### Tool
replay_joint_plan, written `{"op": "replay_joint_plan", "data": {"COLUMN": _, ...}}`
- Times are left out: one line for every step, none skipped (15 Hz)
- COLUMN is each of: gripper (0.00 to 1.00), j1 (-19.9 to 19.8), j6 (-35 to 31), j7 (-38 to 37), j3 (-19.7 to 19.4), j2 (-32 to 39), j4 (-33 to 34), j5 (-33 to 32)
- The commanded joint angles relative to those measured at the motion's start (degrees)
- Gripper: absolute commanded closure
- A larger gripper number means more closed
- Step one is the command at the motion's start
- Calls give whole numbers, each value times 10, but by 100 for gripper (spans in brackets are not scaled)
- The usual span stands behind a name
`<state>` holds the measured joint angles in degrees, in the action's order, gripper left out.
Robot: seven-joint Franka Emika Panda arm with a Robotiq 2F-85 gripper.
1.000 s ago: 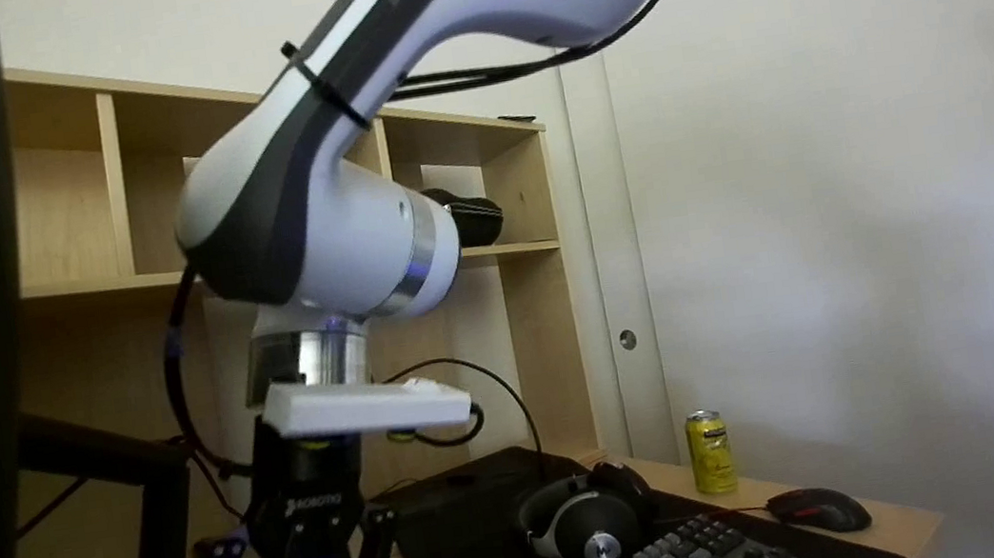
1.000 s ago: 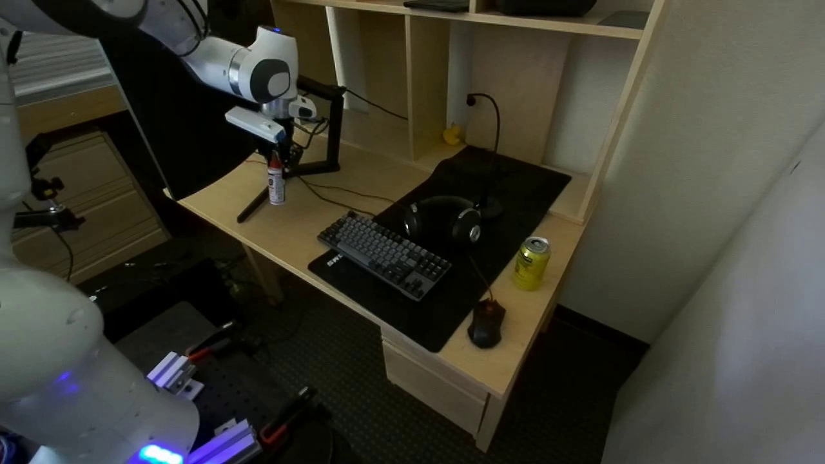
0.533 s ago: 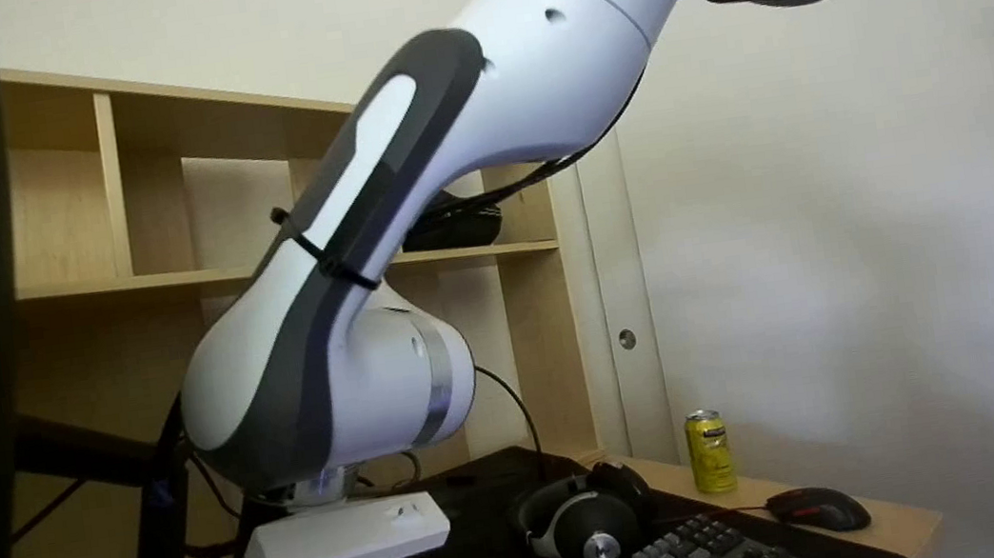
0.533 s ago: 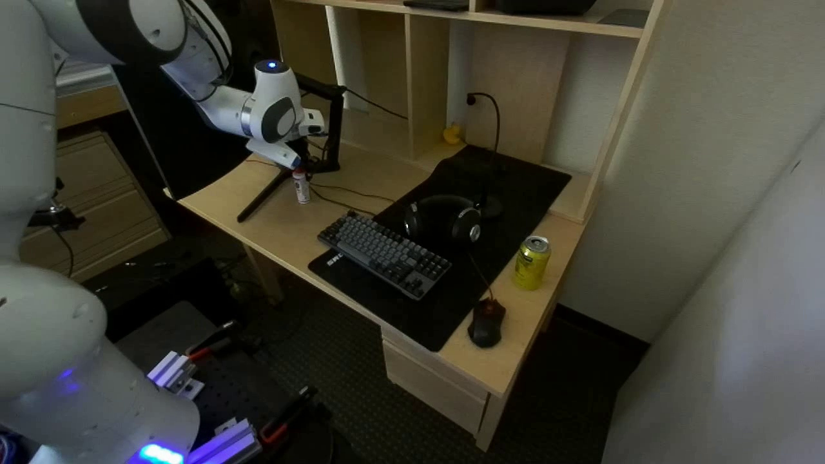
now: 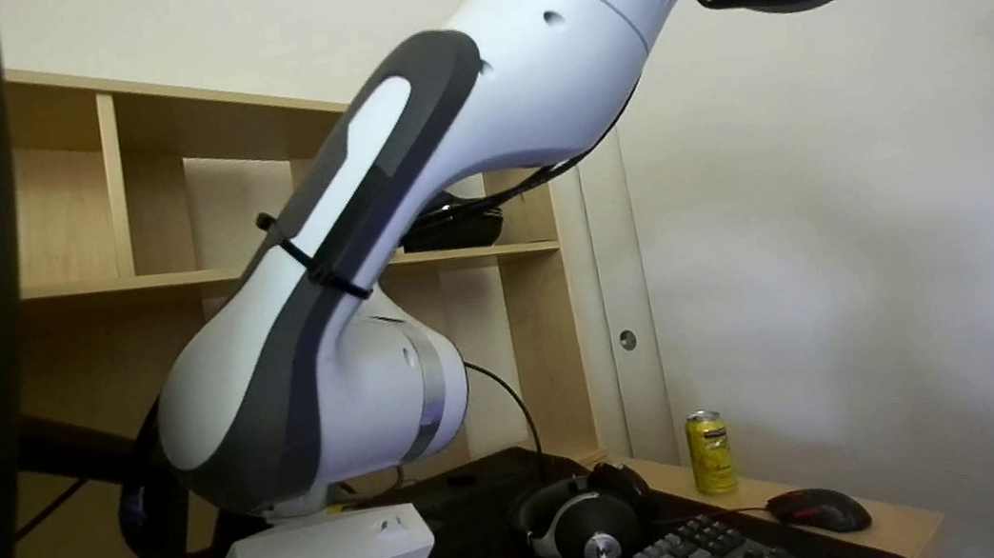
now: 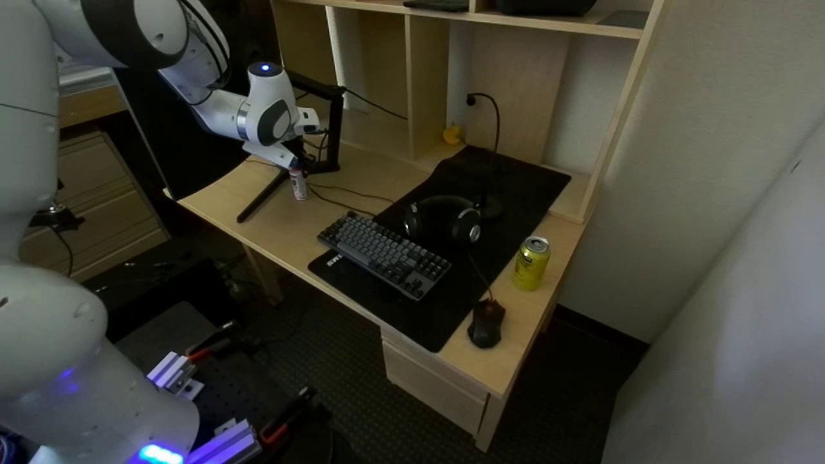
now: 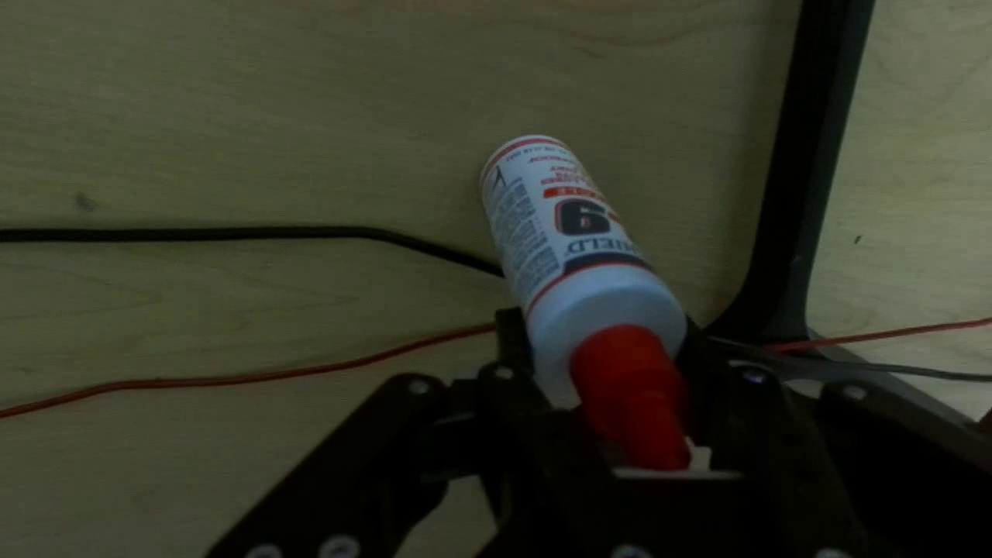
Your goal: Move the glue forward then move the can from right to left.
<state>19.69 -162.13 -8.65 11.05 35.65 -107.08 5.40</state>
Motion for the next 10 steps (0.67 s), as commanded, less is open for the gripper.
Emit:
{"op": "replay_joint_plan", "data": {"gripper": 80, "j1": 27, "j6": 51, "j7": -11, "j3": -18, "j2": -36, "j4": -15, "j5": -35}}
{"op": "replay_joint_plan", "data": {"gripper": 80, "j1": 41, "j6": 62, "j7": -20, "j3": -32, "j2": -40, "j4": -15, "j5": -54}}
{"op": "replay_joint_plan", "data": {"gripper": 80, "j1": 49, "j6": 77, "j7": -31, "j3": -40, "j2": -43, "j4": -13, "j5": -68}}
{"op": "replay_joint_plan", "data": {"gripper": 80, "j1": 57, "j6": 90, "j7": -41, "j3": -49, "j2": -45, "j4": -12, "j5": -85}}
{"op": "replay_joint_plan", "data": {"gripper": 80, "j1": 62, "j6": 96, "j7": -49, "j3": -54, "j2": -45, "j4": -10, "j5": -98}}
{"op": "replay_joint_plan", "data": {"gripper": 80, "j1": 67, "j6": 102, "j7": -57, "j3": -59, "j2": -45, "j4": -9, "j5": -111}}
{"op": "replay_joint_plan", "data": {"gripper": 80, "j1": 69, "j6": 105, "j7": -62, "j3": -59, "j2": -45, "j4": -9, "j5": -118}}
{"op": "replay_joint_plan", "data": {"gripper": 80, "j1": 68, "j6": 102, "j7": -67, "j3": -58, "j2": -44, "j4": -9, "j5": -120}}
{"op": "replay_joint_plan", "data": {"gripper": 80, "j1": 66, "j6": 95, "j7": -69, "j3": -55, "j2": -42, "j4": -10, "j5": -120}}
{"op": "replay_joint_plan", "data": {"gripper": 80, "j1": 65, "j6": 83, "j7": -73, "j3": -52, "j2": -41, "j4": -11, "j5": -117}}
